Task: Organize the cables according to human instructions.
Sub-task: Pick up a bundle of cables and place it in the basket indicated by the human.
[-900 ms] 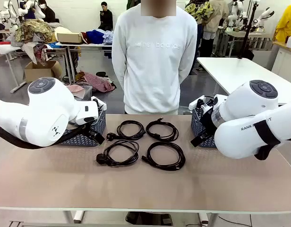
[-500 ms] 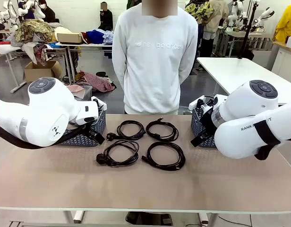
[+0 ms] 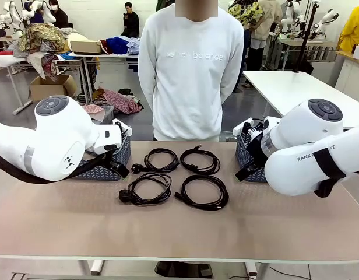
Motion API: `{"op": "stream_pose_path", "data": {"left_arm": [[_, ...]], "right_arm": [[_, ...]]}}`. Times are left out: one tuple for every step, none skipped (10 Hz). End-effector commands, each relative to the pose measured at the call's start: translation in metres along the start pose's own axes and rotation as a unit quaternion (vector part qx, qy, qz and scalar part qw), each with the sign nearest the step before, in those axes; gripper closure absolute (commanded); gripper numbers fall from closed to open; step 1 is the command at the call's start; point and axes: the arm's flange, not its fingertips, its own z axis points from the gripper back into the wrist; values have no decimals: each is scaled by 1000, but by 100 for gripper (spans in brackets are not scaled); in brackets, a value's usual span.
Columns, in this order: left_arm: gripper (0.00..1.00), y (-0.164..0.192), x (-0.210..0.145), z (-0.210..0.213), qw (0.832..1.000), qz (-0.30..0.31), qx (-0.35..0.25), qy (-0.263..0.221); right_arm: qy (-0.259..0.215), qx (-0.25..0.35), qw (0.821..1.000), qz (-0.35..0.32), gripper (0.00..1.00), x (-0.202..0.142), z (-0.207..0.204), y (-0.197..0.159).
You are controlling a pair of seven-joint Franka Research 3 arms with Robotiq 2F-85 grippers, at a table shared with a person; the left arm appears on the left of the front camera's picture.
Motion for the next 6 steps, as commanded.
{"op": "stream_pose_path", "data": {"left_arm": [[0,1,0,0,1000,2,0,0],[0,0,0,0,1000,0,0,0],[0,6,1,12,1000,-18,-11,-11],[0,12,0,26,999,-35,-17,-16],[0,18,-2,39,998,-59,-26,-28],[0,26,-2,53,995,-81,-51,-41]], "right_arm": [[0,0,1000,0,0,0,0,0],[0,0,1000,0,0,0,0,0],[-5,7,1000,6,0,6,9,-6],[-11,28,999,18,0,11,21,-9],[-14,48,998,24,0,16,31,-13],[-15,75,996,36,0,19,41,-17]]}}
